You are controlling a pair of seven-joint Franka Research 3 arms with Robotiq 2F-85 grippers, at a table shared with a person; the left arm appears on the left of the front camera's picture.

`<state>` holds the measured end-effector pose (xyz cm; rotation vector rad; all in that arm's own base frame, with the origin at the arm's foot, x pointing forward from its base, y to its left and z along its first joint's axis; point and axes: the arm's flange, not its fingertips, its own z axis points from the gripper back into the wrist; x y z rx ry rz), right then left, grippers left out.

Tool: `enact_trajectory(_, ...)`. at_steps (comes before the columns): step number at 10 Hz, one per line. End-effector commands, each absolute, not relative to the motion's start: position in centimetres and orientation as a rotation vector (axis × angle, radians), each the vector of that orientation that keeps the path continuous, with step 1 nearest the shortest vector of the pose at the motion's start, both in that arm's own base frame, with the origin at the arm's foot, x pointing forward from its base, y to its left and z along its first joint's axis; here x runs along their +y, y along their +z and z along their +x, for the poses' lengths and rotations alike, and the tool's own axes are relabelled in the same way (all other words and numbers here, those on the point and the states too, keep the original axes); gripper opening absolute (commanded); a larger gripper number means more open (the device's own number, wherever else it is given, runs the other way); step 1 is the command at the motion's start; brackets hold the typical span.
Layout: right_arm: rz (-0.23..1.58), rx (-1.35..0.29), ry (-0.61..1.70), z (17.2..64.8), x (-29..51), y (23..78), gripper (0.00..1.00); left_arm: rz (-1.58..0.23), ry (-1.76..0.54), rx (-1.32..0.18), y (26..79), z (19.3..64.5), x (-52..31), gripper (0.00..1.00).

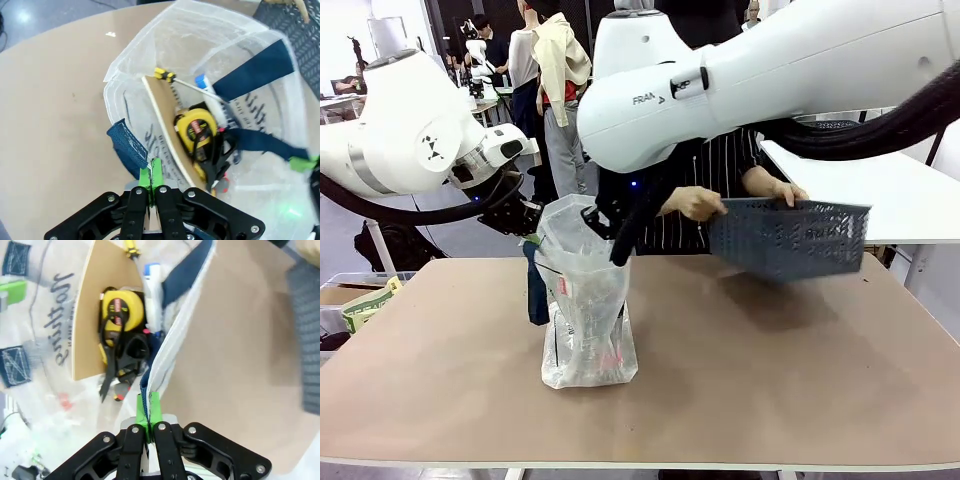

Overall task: Transfer purchased items from the store into the shopping bag.
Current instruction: Move the Reusable shopping bag to the right side of the table.

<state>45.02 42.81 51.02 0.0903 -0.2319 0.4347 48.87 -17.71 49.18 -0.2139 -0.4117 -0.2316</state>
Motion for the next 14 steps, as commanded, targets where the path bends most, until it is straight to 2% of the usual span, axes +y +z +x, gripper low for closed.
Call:
enact_trajectory(1,0.082,-0.216,0.522,45.7,45.2,51.1,0.00,-0.363,-0.219,-0.439,48.6,48.7,-18.2,0.00)
enact_trajectory(4,0.134,-0.234,0.617,44.9,46.7,51.5,0.00,-0.515,-0.181,-0.427,47.8,49.6,-17.5,0.00)
enact_trajectory(5,0.157,-0.238,0.637,44.9,46.6,51.5,0.00,-0.561,-0.185,-0.416,47.4,49.6,-17.3,0.11)
enact_trajectory(7,0.184,-0.227,0.661,45.3,46.8,51.4,0.00,-0.665,-0.192,-0.430,47.0,49.7,-16.7,0.49)
enact_trajectory(10,0.218,-0.226,0.687,45.6,47.1,51.2,0.00,-0.847,-0.206,-0.413,46.3,49.8,-15.5,0.49)
enact_trajectory(14,0.318,-0.251,0.746,46.0,47.9,51.2,0.00,-0.929,-0.230,-0.368,45.4,50.5,-15.8,0.49)
